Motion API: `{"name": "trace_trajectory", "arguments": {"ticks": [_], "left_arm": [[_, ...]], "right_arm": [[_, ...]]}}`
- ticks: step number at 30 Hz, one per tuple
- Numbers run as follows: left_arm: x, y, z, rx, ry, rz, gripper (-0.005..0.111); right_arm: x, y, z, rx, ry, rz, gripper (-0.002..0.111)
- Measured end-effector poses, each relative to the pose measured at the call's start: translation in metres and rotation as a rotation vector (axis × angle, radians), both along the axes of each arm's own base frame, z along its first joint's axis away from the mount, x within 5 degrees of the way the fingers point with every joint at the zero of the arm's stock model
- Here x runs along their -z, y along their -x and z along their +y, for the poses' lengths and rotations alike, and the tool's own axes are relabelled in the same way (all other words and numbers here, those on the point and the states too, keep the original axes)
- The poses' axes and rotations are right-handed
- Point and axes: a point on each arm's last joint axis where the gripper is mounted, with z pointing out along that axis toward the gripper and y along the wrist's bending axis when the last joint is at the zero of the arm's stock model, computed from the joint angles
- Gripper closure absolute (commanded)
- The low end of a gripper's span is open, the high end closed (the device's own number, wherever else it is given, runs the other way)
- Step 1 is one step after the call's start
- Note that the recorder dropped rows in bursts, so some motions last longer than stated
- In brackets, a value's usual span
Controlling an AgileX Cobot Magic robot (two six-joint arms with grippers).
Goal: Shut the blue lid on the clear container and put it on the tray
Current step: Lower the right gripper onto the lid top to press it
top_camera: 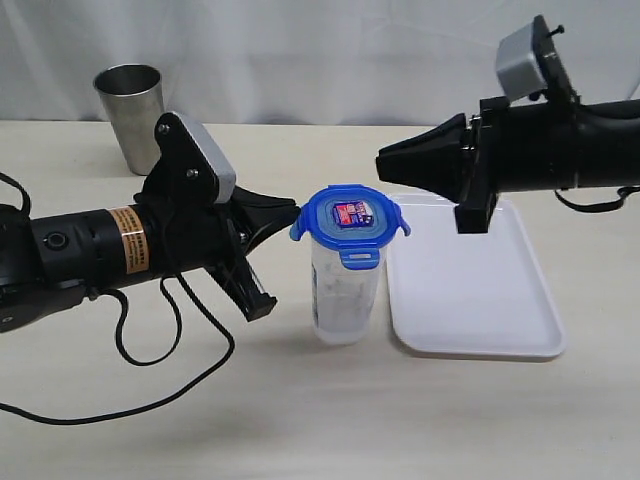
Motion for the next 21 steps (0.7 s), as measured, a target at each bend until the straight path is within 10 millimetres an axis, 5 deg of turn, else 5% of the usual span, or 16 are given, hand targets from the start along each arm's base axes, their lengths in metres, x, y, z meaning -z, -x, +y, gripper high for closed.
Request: {"name": "trace_trajectory", "arguments": {"ticks": [5, 21], "left_arm": [[0.0, 0.0, 0.0, 0.0, 0.001, 0.0, 0.107], [-0.001, 0.0, -0.001, 0.006, 0.012, -0.009, 0.107]], "right_arm": [[0.017, -0.001, 0.029, 0.024, 0.112, 0.007, 0.104], [0.032, -0.006, 0.03, 0.027, 0.126, 0.053, 0.104]]}}
